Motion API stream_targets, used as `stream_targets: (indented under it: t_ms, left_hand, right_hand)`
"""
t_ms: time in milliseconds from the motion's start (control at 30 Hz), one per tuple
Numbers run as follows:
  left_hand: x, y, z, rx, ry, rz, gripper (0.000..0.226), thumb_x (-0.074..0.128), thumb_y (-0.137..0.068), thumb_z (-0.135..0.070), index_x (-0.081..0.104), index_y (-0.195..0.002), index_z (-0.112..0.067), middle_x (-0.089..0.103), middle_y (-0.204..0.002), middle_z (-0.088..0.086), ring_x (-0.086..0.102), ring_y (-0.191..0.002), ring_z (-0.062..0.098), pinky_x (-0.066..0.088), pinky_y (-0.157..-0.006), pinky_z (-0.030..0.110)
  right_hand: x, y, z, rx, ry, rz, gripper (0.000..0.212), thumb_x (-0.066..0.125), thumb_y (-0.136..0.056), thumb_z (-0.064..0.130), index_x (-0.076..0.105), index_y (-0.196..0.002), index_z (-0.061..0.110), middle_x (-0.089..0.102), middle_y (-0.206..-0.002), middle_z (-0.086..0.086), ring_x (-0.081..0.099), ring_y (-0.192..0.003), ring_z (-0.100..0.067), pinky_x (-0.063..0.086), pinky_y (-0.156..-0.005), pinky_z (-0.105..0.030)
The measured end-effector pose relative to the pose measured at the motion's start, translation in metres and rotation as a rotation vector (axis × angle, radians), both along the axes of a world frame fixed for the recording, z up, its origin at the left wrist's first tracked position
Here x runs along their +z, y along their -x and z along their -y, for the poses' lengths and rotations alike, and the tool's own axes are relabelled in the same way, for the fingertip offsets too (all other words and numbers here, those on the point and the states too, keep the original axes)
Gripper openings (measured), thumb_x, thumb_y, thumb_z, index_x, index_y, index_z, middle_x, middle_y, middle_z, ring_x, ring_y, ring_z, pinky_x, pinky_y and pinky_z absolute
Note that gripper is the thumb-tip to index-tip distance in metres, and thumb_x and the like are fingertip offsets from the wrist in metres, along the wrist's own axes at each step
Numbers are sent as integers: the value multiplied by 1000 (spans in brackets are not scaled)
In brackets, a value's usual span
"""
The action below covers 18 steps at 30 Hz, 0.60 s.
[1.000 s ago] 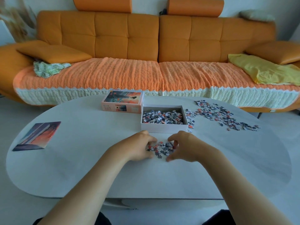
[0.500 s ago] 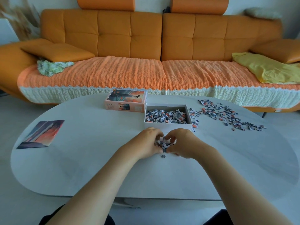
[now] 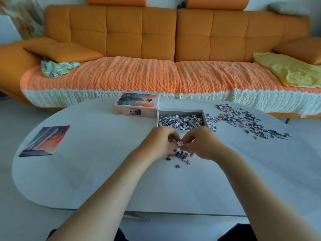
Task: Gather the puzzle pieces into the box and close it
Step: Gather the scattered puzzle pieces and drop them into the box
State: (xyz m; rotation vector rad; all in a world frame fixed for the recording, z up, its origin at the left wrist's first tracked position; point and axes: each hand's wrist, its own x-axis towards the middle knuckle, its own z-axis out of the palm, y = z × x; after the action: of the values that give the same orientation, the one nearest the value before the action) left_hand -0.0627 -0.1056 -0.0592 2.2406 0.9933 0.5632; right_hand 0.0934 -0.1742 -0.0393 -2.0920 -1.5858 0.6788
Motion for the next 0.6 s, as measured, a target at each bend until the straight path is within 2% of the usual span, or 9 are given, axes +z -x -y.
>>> stream_targets:
  t_ms: [100,200,267,367,500,533,600]
  left_hand:
    - [13,-11,-9,17,-23,88,9,76,-81,-20,70,-86,-25,62,-76,-17,57,-70,-3,39,-58,7]
    - [21,-27,-22,27,-34,162,7,75,-83,-20,70,-87,-24,67,-81,-12,60,-71,-3,40,-59,8]
    - [22,-39,-31,49,-69,175,10,72,-84,-16,70,-89,-24,69,-85,-9,62,-76,1,44,-63,12]
    - [17,-54,-39,62,-107,134,15,69,-86,-15,72,-98,-22,68,-91,-6,60,-78,6,46,-67,19]
    - [6,-59,-42,-18,-198,-14,25,65,-90,-16,71,-115,-19,67,-107,1,59,-92,15,41,-76,25]
    - [4,-58,-43,-19,-219,-30,26,65,-91,-18,70,-117,-20,65,-109,2,60,-97,18,41,-78,27]
    - [1,-53,-45,-9,-263,-49,25,63,-93,-21,70,-117,-21,64,-109,2,59,-100,20,45,-80,30]
  right_hand:
    - [10,-10,-7,-43,-131,4,9,80,-77,20,72,-74,23,71,-65,1,67,-52,-5,44,-43,-12]
    - [16,-20,-15,-96,-261,2,10,80,-77,18,72,-77,24,70,-69,2,66,-51,-10,51,-49,-17]
    - [16,-27,-22,-126,-335,22,7,78,-79,16,74,-81,20,67,-71,6,64,-55,-14,48,-49,-16]
    - [12,-36,-32,-145,-403,140,12,75,-81,14,77,-92,19,55,-72,17,57,-70,-12,37,-56,-11]
    - [-1,-49,-40,-166,-334,201,24,70,-87,17,74,-110,20,69,-102,2,54,-82,-9,40,-74,-18]
    - [-2,-50,-40,-167,-325,197,23,70,-87,17,74,-110,20,70,-103,2,54,-82,-9,40,-75,-19]
    - [-1,-50,-38,-153,-347,213,18,68,-88,16,76,-104,19,69,-92,4,54,-78,-10,41,-74,-20]
